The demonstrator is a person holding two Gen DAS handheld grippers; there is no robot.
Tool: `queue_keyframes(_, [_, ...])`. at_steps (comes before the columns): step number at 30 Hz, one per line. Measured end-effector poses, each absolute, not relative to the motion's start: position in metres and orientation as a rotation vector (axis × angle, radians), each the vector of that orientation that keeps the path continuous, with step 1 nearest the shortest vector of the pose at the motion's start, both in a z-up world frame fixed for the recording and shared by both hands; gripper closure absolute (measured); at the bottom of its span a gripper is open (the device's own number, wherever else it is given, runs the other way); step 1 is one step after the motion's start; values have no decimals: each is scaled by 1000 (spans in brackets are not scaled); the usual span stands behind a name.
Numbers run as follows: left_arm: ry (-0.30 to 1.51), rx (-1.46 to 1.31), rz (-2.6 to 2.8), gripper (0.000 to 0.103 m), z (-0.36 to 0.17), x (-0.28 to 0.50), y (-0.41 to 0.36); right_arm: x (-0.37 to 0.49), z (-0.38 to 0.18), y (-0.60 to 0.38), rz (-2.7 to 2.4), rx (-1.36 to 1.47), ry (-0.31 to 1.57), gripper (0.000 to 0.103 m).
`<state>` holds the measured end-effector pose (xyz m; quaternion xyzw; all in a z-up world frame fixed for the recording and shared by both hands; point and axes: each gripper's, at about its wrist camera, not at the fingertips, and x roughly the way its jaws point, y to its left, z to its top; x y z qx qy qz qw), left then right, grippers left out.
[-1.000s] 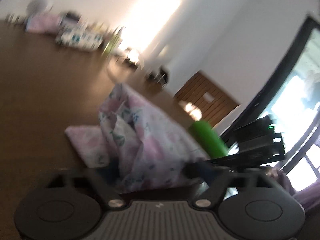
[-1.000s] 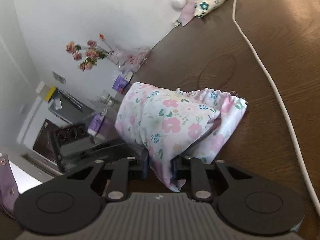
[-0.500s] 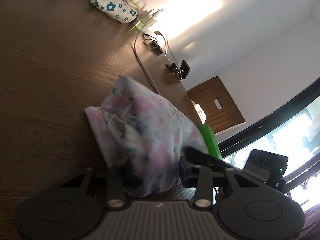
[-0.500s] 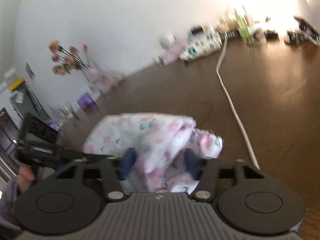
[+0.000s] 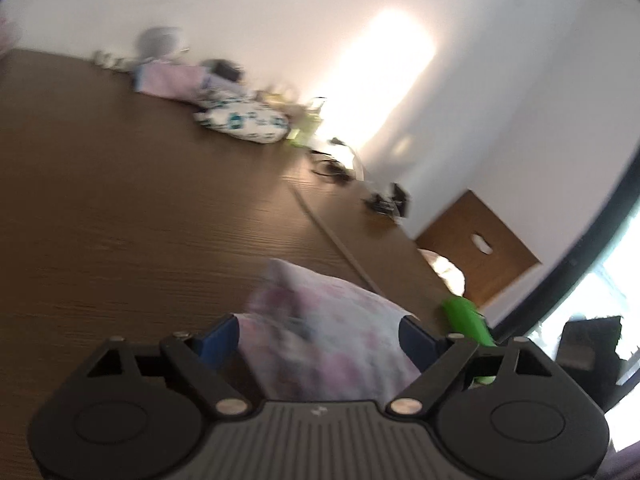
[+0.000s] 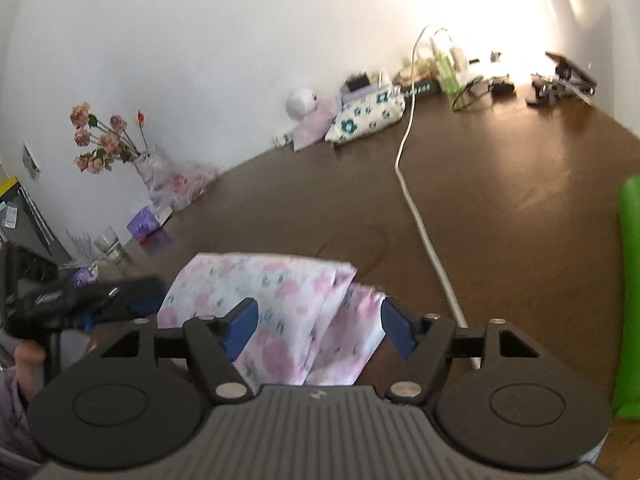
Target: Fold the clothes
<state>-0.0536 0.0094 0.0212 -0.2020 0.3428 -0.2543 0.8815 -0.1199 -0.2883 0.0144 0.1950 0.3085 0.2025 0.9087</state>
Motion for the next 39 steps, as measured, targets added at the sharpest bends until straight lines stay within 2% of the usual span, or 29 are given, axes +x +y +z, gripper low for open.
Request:
queue_keyframes(4, [800,-411,-536,37,7,-39,2,-115,6,-281,431,433,664,34])
queue_keyframes(9, [840,-434,-562,40,1,-35,-6,-103,-5,-275,432,448,669,36])
queue_keyframes(10, [846,-444,-568,48,0,-35,-7,-99,-6,-277,443,465,674,38])
queue_keyframes(12, [864,-498,-587,61,-6,-35,-5,-93,-10,-279,467,499,684,53])
queue_keyframes(13, [872,-543,-592,68,-10,-34,-3,-89,-12,-281,485,525,696,57])
queue_keyframes(15, [893,-638,-602,77,-16,-33,2,-79,-18,-286,530,596,733,76])
queue_keyframes(16, [897,-666,-611,82,-17,-33,4,-73,-22,-289,555,639,756,79])
queue_keyframes(19, [894,-680,-622,83,-17,-33,6,-64,-26,-295,597,712,789,81])
queue_keyframes(20, [894,-681,-620,82,-17,-33,7,-63,-25,-296,593,712,785,77])
queue_keyframes(21, [895,-689,-615,82,-19,-33,8,-66,-23,-294,573,682,774,67])
queue_keyframes(24, [866,-667,-587,65,-16,-35,9,-80,-6,-282,505,510,717,54])
queue_keyframes(25, [855,-643,-580,59,-13,-36,8,-85,1,-277,484,445,696,54])
queue_keyframes(28, [826,-579,-561,49,-5,-41,5,-97,11,-271,480,365,672,54])
queue_keyframes(30, [829,-548,-514,50,-3,-40,3,-100,12,-271,484,351,683,56])
queue_keyframes(31, [830,-542,-505,52,-3,-39,2,-101,12,-270,485,347,690,60])
queue_keyframes(32, [831,-549,-515,60,-4,-37,1,-98,7,-270,482,365,703,69])
queue_keyframes(34, [830,-565,-538,79,-4,-36,-1,-93,-2,-271,484,420,721,76])
queue_keyframes(35, [827,-572,-545,79,-4,-35,-2,-90,-5,-272,490,454,731,80])
queue_keyframes(37, [826,-586,-538,79,-6,-33,-2,-87,-10,-275,499,516,747,80])
queue_keyframes(38, [824,-602,-537,73,-7,-33,1,-89,-7,-277,493,517,736,76])
queue_keyframes(39, [823,-616,-527,69,-7,-33,5,-91,-5,-279,486,517,724,68])
